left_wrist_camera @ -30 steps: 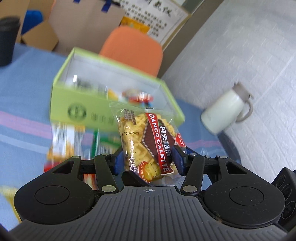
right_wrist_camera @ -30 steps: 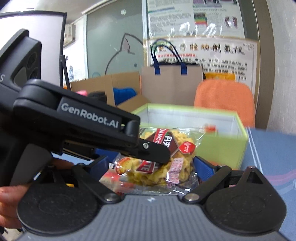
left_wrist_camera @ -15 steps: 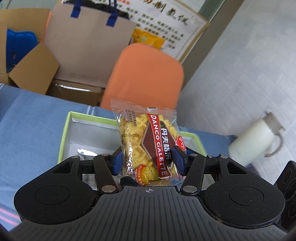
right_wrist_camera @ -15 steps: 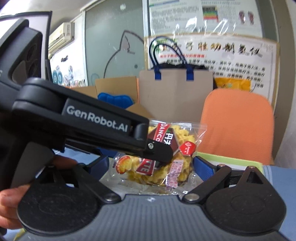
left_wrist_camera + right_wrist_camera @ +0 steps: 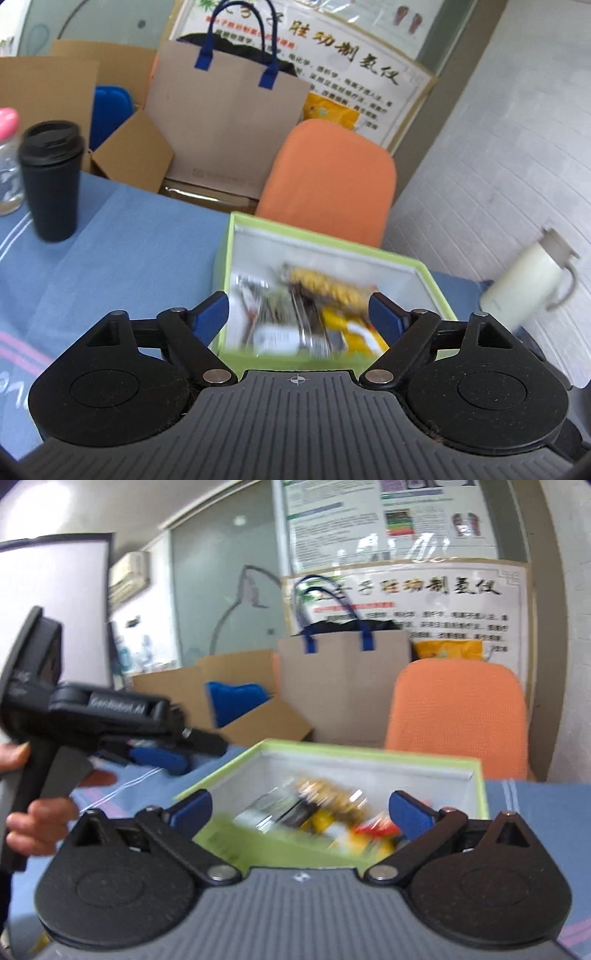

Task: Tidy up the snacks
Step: 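Carry the DANCO GALETTE bag with the left gripper into the box and release, then move the left gripper to the yellow snack bag and close on it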

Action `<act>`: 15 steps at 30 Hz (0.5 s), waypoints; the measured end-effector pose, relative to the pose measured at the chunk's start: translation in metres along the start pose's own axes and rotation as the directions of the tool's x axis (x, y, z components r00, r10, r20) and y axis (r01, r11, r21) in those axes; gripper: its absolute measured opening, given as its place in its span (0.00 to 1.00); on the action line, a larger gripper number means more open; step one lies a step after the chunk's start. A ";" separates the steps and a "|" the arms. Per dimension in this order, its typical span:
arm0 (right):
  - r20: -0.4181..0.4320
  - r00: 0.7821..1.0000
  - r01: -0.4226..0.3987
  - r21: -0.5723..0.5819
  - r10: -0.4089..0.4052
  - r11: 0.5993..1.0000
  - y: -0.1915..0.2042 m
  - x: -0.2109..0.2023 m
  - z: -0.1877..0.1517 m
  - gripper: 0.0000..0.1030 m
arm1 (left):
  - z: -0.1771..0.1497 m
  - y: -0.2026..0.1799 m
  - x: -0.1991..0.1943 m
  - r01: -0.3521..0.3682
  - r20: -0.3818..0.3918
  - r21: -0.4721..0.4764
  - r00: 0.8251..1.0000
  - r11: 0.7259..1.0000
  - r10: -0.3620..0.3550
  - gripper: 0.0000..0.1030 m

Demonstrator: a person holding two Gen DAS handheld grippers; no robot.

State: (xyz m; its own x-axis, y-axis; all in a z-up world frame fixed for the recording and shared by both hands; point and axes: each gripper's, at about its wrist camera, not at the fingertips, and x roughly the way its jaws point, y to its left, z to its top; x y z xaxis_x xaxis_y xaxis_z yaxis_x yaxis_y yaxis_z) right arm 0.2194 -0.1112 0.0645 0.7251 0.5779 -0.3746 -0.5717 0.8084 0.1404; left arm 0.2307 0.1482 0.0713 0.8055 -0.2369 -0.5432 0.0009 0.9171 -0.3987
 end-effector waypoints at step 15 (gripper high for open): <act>-0.134 0.946 -0.279 0.131 0.295 0.951 0.123 -0.045 -0.084 0.98 | -0.107 0.061 -0.108 -0.024 -0.053 -0.227 0.999 0.974 0.013 0.70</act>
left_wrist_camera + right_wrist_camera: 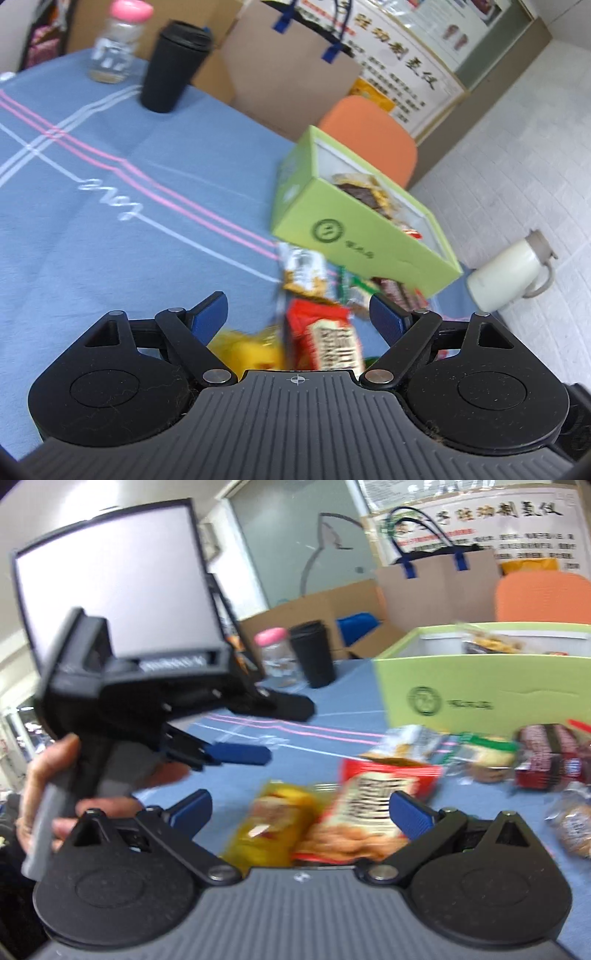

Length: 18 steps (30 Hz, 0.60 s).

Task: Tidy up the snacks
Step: 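Move the left gripper to the yellow snack bag and close on it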

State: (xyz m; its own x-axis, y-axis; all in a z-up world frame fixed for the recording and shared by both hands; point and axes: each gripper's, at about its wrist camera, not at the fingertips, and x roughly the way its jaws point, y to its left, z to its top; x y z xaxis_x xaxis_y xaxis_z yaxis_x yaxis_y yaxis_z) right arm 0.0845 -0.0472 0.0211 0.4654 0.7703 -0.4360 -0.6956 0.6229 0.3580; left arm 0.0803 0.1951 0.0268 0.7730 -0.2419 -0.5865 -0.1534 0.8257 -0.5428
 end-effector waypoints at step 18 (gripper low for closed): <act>-0.141 0.987 0.059 -0.118 -0.076 0.991 0.054 0.064 -0.016 0.98 | -0.012 0.051 -0.030 0.003 0.014 -0.055 1.000 0.998 -0.002 0.77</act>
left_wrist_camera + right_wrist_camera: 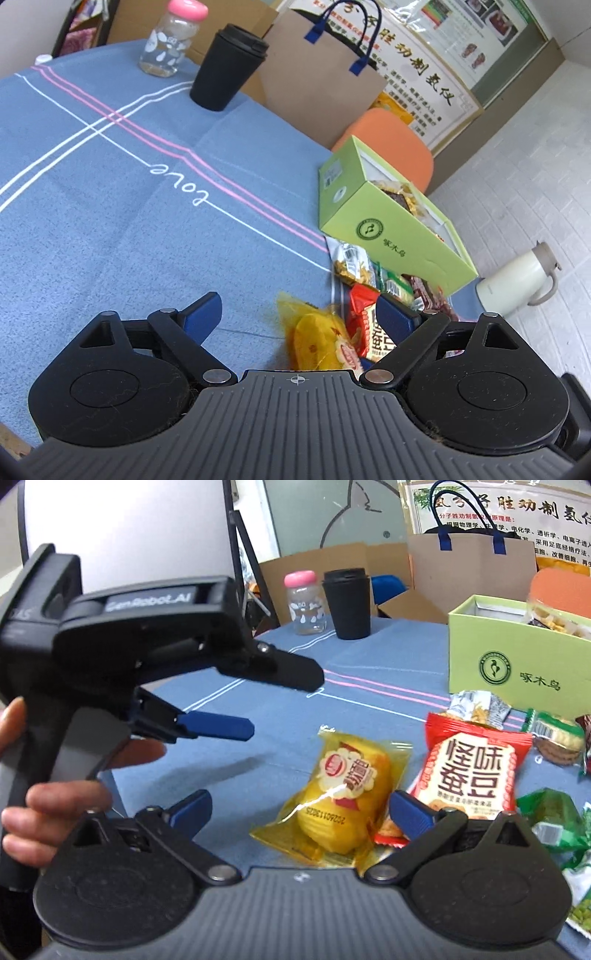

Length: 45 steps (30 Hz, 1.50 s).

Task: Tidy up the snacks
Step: 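Move the left gripper to the yellow snack bag and close on it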

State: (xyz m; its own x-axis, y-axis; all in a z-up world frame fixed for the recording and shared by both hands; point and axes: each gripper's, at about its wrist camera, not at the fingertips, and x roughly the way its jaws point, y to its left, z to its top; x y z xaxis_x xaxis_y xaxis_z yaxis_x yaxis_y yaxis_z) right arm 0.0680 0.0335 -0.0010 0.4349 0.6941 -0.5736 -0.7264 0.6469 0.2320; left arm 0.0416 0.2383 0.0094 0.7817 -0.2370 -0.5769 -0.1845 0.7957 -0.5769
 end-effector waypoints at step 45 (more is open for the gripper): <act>-0.028 0.996 0.083 -0.125 -0.087 0.989 0.013 0.021 0.000 0.98 | -0.014 -0.006 0.035 0.068 -0.170 0.015 0.983 0.998 -0.065 0.63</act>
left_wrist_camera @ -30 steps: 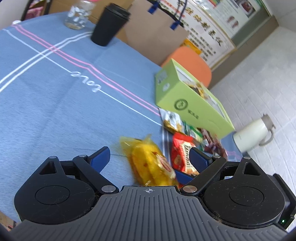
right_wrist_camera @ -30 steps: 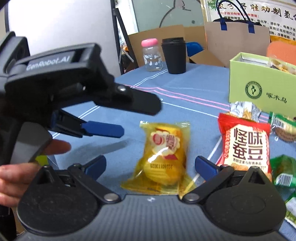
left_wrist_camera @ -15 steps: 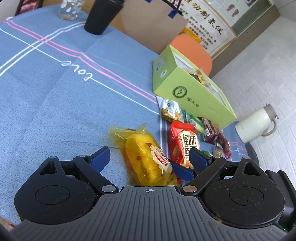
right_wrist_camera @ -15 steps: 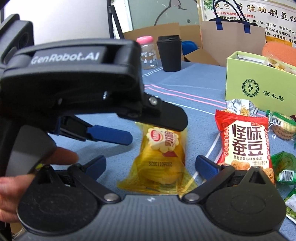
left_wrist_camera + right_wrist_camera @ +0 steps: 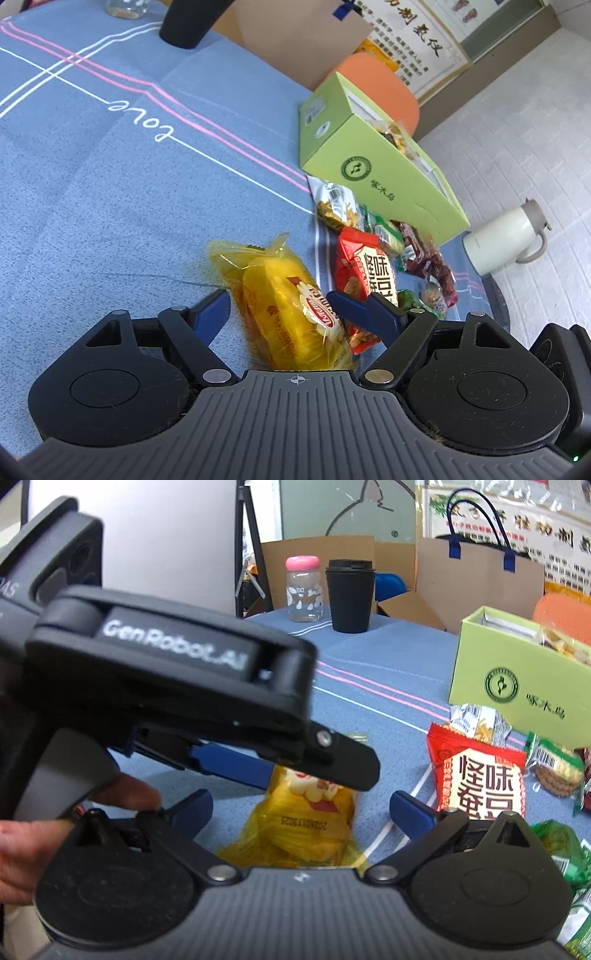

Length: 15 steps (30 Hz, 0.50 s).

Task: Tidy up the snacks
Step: 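Move the left gripper to the yellow snack bag and close on it, then carry the yellow bag with the left gripper into the green box and release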

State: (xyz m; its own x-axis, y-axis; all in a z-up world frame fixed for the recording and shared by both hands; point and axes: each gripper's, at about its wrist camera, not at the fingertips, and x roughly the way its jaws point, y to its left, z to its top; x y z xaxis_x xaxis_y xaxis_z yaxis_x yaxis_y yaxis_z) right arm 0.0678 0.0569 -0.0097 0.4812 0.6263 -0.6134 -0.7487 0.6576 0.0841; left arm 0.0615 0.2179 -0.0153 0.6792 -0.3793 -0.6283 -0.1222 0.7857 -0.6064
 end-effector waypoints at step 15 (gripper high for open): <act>0.142 0.988 0.067 -0.046 -0.060 0.997 -0.031 -0.037 0.038 0.51 | 0.051 -0.061 0.002 0.034 0.097 0.102 0.994 0.994 -0.044 0.33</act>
State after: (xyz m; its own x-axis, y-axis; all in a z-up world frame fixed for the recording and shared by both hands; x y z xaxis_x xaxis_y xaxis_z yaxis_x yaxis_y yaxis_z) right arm 0.0905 0.0287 0.0405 0.5847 0.6390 -0.4998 -0.7350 0.6781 0.0070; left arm 0.1071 0.1944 0.0458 0.7507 -0.3647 -0.5508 -0.0244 0.8180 -0.5747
